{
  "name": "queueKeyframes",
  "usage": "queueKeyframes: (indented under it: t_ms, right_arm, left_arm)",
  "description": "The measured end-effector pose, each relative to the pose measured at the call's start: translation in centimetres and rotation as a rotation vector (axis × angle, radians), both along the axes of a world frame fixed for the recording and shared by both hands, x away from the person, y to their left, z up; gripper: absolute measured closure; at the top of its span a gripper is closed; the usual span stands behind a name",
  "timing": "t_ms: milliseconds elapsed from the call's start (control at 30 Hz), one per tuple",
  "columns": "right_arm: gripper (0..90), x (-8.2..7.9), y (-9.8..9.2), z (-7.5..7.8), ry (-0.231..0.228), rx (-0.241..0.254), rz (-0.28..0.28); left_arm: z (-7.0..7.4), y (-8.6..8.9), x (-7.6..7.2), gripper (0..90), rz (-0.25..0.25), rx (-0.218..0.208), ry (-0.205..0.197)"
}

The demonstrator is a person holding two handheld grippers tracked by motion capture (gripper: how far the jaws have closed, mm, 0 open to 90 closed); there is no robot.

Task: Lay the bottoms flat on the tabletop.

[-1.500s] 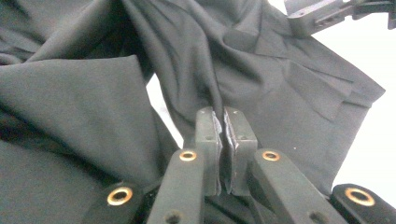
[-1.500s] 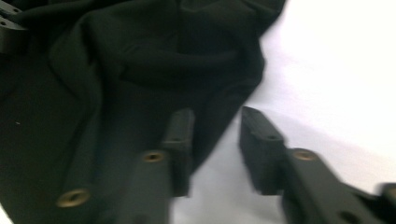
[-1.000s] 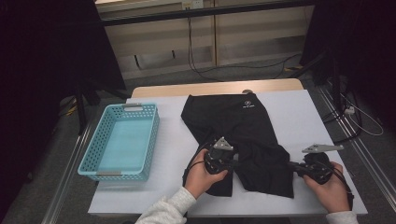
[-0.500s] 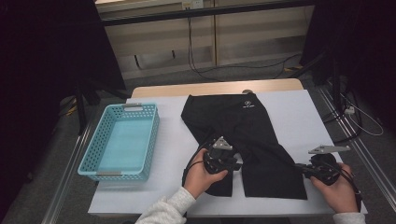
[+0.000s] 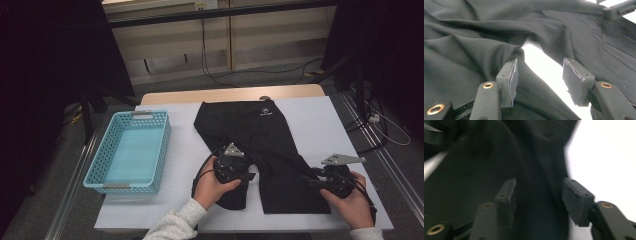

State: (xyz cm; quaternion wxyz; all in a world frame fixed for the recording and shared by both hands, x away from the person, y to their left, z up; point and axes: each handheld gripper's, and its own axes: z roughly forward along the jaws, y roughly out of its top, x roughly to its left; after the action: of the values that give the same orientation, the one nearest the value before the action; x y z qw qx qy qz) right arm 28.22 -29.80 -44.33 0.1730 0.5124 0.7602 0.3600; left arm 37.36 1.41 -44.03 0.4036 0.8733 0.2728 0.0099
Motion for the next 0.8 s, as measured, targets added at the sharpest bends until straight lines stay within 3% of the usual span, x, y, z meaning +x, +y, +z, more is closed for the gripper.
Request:
queueKeyframes:
  t_ms: [133,200,400,567,700,800]
  right_arm:
    - [32.9,0.2,2.0,0.5,-0.039,0.039,0.043]
    - [30.2,0.5,3.1,0.5,-0.043,0.053,0.044]
    - [30.2,1.5,5.8,-0.2,-0.015,0.031,0.114]
    - [37.4,1.8,7.3,-0.4,0.0,0.025,0.178]
    - [39.8,2.1,8.9,-0.6,0.016,0.034,0.198]
    - [39.1,2.1,10.5,-0.9,0.036,0.02,0.243]
  left_arm:
    - [0.3,0.6,0.3,44.0,0.018,-0.024,0.018]
    - [0.6,1.0,0.5,38.3,0.03,-0.051,0.023]
    - [1.5,2.3,0.9,25.4,0.051,-0.072,0.033]
    - [1.8,3.6,1.4,23.3,0.094,-0.074,0.021]
    - [2.1,4.2,1.7,22.6,0.122,-0.075,0.02]
    - [2.2,4.5,1.7,22.6,0.128,-0.077,0.012]
